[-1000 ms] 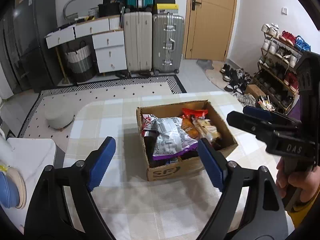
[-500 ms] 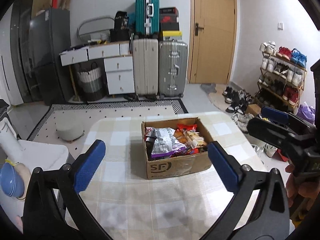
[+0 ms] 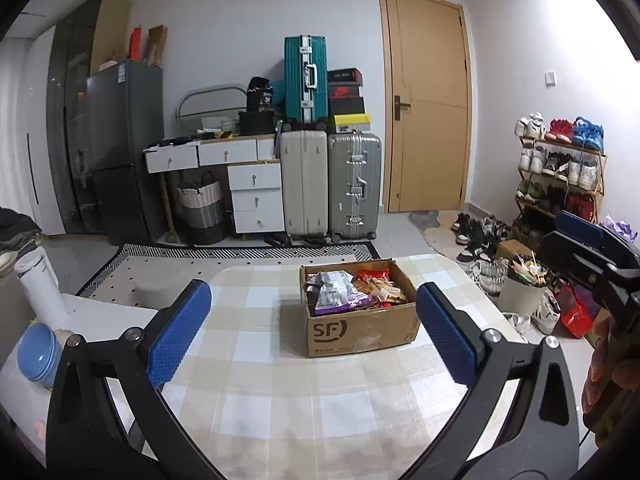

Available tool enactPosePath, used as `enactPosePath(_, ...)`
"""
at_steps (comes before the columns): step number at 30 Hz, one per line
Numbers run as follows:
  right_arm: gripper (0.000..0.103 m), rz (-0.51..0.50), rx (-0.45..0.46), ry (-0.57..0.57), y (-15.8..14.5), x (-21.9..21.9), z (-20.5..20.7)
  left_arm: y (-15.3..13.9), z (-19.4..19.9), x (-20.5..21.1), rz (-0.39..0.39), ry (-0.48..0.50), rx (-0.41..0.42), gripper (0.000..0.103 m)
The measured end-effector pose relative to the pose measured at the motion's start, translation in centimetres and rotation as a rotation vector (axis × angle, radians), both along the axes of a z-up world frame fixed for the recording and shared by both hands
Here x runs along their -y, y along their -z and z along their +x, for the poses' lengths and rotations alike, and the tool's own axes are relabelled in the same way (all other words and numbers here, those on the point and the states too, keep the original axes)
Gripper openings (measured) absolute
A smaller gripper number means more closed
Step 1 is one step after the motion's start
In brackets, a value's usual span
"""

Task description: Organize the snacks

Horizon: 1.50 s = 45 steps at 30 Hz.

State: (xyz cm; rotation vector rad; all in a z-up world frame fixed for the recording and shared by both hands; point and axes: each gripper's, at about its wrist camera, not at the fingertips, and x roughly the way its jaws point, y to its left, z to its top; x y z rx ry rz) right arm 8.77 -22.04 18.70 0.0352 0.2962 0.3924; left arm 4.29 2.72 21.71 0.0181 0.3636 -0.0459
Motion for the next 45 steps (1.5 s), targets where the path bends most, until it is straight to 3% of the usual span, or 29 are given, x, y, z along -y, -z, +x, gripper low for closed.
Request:
enactPosePath(9,0.102,-0.019,0.045,0.050,5.2,0.0,-3.2,4.5,-3.3,-3.0,-0.028,-0.049,0.074,0.102)
enactPosePath(15,0.102,-0.085,0.056,0.108,10.7,-0.4,-2.7,11.8,0.1,-4.7,-0.049,-0.084,0.005,0.102)
enactPosePath(21,0.102,-0.120,0.110,0.186,15.9,-0.1,-0.4,18.8,3.9,-5.6,-0.053,-0.094,-0.002,0.102)
enactPosePath(28,0.102,-0.124,0.119,0.242,19.6,0.5,1.4,23.7,7.6,-5.6,-0.062,-0.117,0.014,0.102)
enactPosePath(37,0.102,-0.084,0.076,0.231,20.5,1.3,2.9,27.0,9.9,-5.7,-0.067,-0.086,0.015,0.102)
enactPosePath(45,0.102,-0.062,0.049,0.227,20.8,1.7,3.0,27.3,10.5,-4.8,-0.025,-0.063,0.034,0.102)
